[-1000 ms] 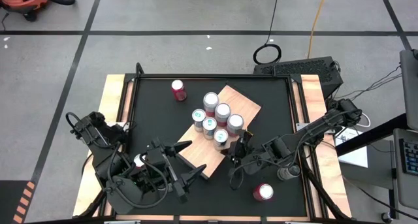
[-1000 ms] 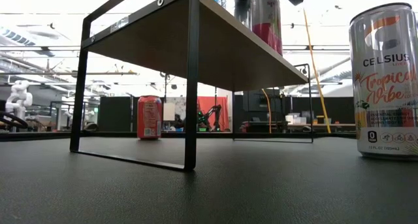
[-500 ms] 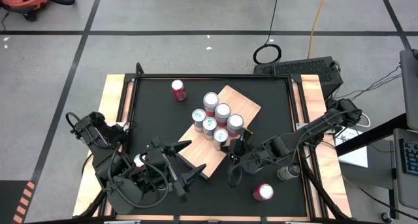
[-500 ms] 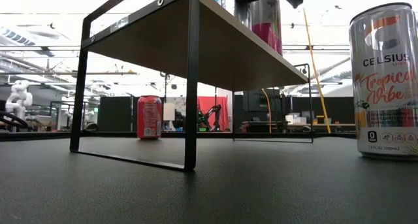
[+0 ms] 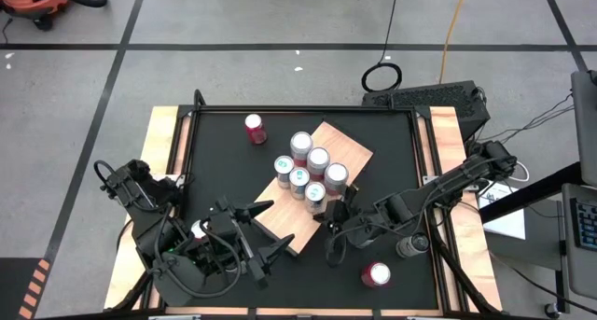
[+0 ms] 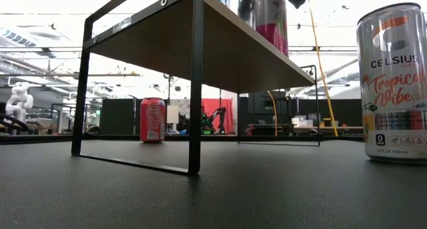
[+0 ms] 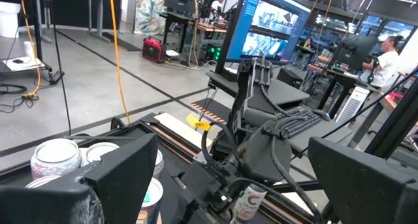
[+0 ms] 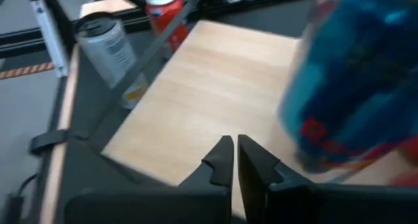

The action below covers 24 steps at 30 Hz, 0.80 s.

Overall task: Place canned beverage on shelf
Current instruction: Put the middle red soda can on the shelf

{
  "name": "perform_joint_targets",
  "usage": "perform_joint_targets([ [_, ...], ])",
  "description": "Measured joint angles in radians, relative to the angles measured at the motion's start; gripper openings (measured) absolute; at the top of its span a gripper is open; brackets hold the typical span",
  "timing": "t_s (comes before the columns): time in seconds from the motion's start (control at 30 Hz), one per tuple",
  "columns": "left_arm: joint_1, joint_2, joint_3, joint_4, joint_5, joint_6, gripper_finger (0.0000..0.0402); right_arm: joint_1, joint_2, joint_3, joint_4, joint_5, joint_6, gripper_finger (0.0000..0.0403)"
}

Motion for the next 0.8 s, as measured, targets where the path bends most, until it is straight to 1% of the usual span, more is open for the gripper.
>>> perform_joint_targets([
  [0.07, 0.0, 0.0, 0.0, -0.001, 0.0, -0.008, 0.0393, 0.015, -0.01, 0.018, -0.032, -0.052, 0.016, 0.0],
  [0.17, -0.004, 0.0, 0.0, -0.037, 0.0, -0.068, 0.0393, 0.039, -0.038, 0.071, -0.111, -0.125, 0.05, 0.0],
  [0.3, -0.016, 0.0, 0.0, -0.145, 0.01, -0.206, 0.0393, 0.071, -0.081, 0.173, -0.312, -0.181, 0.109, 0.0],
  [0.4, -0.02, 0.0, 0.0, -0.244, 0.086, -0.353, 0.0393, 0.091, -0.116, 0.246, -0.464, -0.229, 0.156, 0.0],
  [0.53, -0.017, 0.0, 0.0, -0.355, 0.216, -0.466, 0.0393, 0.117, -0.175, 0.293, -0.564, -0.309, 0.231, 0.0],
  [0.67, -0.001, 0.0, 0.0, -0.42, 0.332, -0.524, 0.0393, 0.142, -0.24, 0.295, -0.599, -0.403, 0.266, 0.0],
  [0.73, 0.012, 0.0, 0.0, -0.424, 0.368, -0.533, 0.0393, 0.153, -0.269, 0.295, -0.629, -0.434, 0.271, 0.0],
  [0.8, 0.024, 0.0, 0.0, -0.431, 0.389, -0.551, 0.0393, 0.16, -0.295, 0.295, -0.674, -0.436, 0.278, 0.0],
])
